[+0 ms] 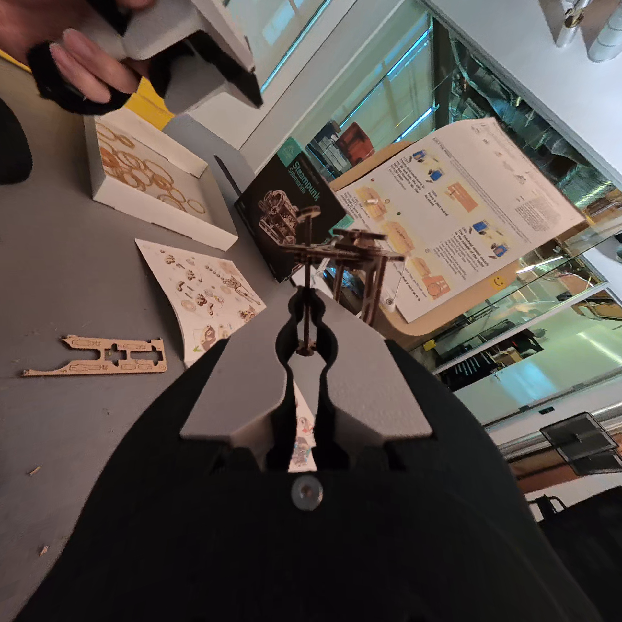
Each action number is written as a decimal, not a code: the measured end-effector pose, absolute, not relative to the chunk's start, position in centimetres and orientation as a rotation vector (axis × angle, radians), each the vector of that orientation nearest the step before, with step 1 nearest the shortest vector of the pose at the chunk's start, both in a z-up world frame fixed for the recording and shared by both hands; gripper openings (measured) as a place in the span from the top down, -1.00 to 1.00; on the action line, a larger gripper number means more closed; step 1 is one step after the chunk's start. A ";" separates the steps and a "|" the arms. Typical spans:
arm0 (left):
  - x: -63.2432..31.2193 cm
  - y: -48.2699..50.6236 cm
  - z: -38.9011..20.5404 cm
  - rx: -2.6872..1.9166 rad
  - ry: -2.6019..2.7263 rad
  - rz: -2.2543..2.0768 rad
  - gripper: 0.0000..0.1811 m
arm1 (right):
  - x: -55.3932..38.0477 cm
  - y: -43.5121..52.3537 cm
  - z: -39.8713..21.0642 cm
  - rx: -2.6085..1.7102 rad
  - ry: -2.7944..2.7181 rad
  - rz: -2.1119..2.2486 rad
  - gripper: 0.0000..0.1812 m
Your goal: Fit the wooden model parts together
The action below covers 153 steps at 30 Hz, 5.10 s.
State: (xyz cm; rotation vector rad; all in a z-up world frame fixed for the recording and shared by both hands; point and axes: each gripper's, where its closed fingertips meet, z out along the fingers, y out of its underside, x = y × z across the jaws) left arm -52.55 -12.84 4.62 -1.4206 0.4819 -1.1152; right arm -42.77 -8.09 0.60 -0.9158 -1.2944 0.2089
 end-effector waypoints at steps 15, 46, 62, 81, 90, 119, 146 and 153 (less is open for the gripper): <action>-45.8 -12.9 -3.3 -1.698 0.776 -0.673 0.72 | -44.2 -9.0 -3.7 -0.894 -1.425 0.146 0.99; -45.3 -12.9 -2.5 -1.624 0.771 -0.562 0.81 | -45.2 -10.3 -4.7 -0.828 -1.482 0.115 1.00; -45.9 -12.5 -4.6 -1.768 0.776 -0.585 0.89 | -45.0 -9.9 -5.6 -0.707 -1.566 -0.099 1.00; -46.9 -12.3 -8.0 -2.015 0.741 -0.606 0.89 | -45.6 -9.7 -8.1 -0.659 -1.663 -0.326 1.00; -47.2 -12.0 -8.3 -2.030 0.721 -0.570 0.89 | -45.9 -9.5 -8.5 -0.699 -1.653 -0.333 1.00; -45.6 -14.3 -2.0 -1.464 1.003 -0.295 0.80 | -45.5 -12.0 -5.4 -0.935 -1.535 0.528 0.99; -46.6 -14.7 -1.1 -1.514 0.871 -0.724 0.72 | -45.5 -13.7 -4.7 -1.290 -1.438 1.282 1.00; -47.1 -14.4 -0.2 -1.510 0.789 -0.809 0.78 | -45.1 -13.7 -3.7 -1.413 -1.319 1.616 1.00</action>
